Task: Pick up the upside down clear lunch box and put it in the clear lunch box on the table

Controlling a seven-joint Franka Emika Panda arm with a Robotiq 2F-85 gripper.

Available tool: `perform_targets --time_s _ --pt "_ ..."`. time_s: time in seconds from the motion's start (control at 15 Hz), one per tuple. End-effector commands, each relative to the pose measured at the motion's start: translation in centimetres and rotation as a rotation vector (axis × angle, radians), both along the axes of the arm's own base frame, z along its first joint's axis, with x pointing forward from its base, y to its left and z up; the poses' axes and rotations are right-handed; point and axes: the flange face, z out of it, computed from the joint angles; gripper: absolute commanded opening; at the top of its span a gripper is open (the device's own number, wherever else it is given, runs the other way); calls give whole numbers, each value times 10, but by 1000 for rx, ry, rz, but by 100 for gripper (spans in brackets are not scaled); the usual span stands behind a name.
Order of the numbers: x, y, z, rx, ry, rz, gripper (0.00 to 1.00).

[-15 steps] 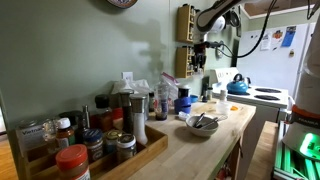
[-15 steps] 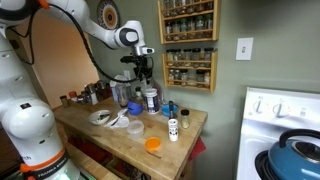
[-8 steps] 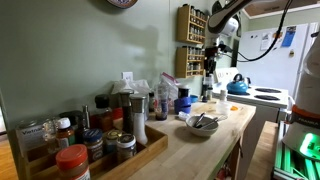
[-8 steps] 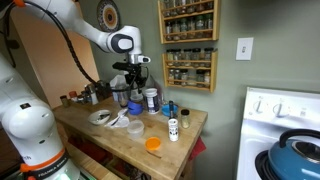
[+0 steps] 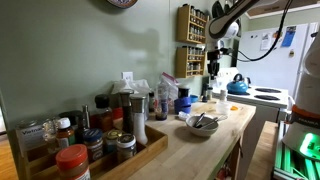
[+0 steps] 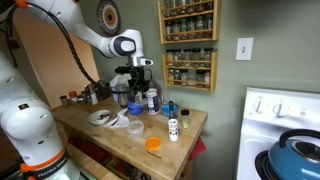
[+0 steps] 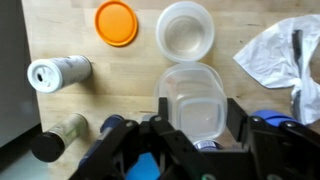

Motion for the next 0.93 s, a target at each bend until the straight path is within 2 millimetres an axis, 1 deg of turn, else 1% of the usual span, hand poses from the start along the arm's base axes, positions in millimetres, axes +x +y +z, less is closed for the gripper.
perform_targets --time_s 0.0,0.07,0.27,0.33,0.47,0.53,0.67,0.73,0.87 --pt "-18 -28 -30 -69 94 -13 33" --pt "-23 -32 -37 -67 111 -6 33" --pt "-40 -23 -52 32 81 31 33" --pt "-44 -24 -53 55 71 35 33" --pt "-48 -28 -47 89 49 53 33" --pt "-35 -26 -53 48 92 34 58" --pt "-39 -29 -49 69 77 41 58" --pt "-40 -29 -47 70 71 42 33" --pt "-46 -30 -55 36 134 57 33"
